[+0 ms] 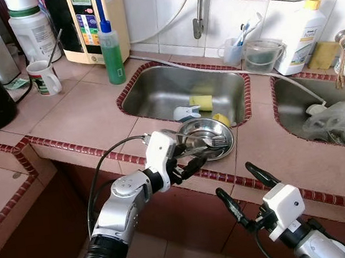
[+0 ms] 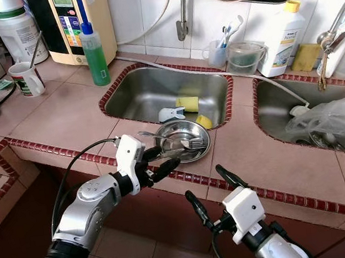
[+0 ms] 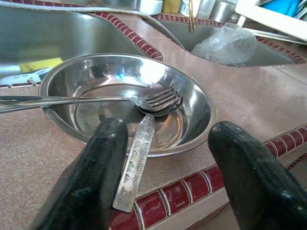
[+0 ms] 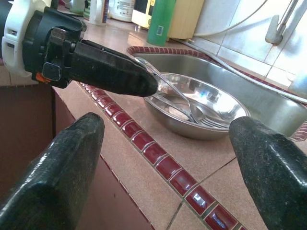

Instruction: Kitchen organization

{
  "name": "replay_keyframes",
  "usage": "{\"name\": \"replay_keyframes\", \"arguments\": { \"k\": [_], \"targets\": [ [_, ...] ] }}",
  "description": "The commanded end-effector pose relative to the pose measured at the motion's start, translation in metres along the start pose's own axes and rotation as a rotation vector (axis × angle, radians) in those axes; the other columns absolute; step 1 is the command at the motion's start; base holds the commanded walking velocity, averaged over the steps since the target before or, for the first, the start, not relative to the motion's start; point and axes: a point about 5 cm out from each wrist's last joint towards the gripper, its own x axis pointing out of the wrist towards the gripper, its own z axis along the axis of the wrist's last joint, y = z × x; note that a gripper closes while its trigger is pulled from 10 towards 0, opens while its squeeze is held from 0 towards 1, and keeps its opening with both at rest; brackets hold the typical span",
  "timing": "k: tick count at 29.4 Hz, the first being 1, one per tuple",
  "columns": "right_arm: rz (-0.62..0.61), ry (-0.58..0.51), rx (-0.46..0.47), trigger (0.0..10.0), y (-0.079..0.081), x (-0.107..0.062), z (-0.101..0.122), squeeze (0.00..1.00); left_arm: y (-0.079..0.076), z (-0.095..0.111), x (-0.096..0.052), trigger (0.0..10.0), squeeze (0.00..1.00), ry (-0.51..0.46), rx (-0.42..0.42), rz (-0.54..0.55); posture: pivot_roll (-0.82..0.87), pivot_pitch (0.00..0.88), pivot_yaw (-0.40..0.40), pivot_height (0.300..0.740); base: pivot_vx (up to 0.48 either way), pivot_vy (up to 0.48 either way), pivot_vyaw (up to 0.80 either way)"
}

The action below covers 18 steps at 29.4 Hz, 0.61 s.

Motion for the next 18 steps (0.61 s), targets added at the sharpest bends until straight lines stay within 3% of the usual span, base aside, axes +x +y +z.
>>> {"name": "replay_keyframes", "arguments": {
  "k": [1, 2, 11, 18],
  "targets": [
    [-0.01, -0.015, -0.012, 10.0, -0.005, 0.0, 0.006, 0.0, 0.0, -0.001, 0.0, 7.3, 0.0, 0.014, 0.019, -0.002, -0.02, 0.0, -0.007, 0.74, 0.0, 0.0, 0.0],
    [-0.01, -0.016, -0.012, 10.0, -0.005, 0.0, 0.006, 0.0, 0.002, -0.002, -0.001, 10.0, 0.0, 0.022, 0.015, 0.006, -0.02, 0.0, -0.008, 0.74, 0.0, 0.0, 0.0],
    [-0.007, -0.015, -0.011, 10.0, -0.005, 0.0, 0.006, 0.0, 0.011, -0.013, -0.012, 10.0, 0.0, 0.054, 0.016, 0.051, -0.02, 0.0, -0.012, 0.74, 0.0, 0.0, 0.0],
    [-0.006, -0.016, -0.01, 10.0, -0.007, 0.001, 0.006, 0.0, 0.01, -0.011, -0.012, 10.0, 0.0, 0.033, 0.006, 0.049, -0.01, 0.0, -0.017, 0.74, 0.0, 0.0, 0.0]
  ]
}}
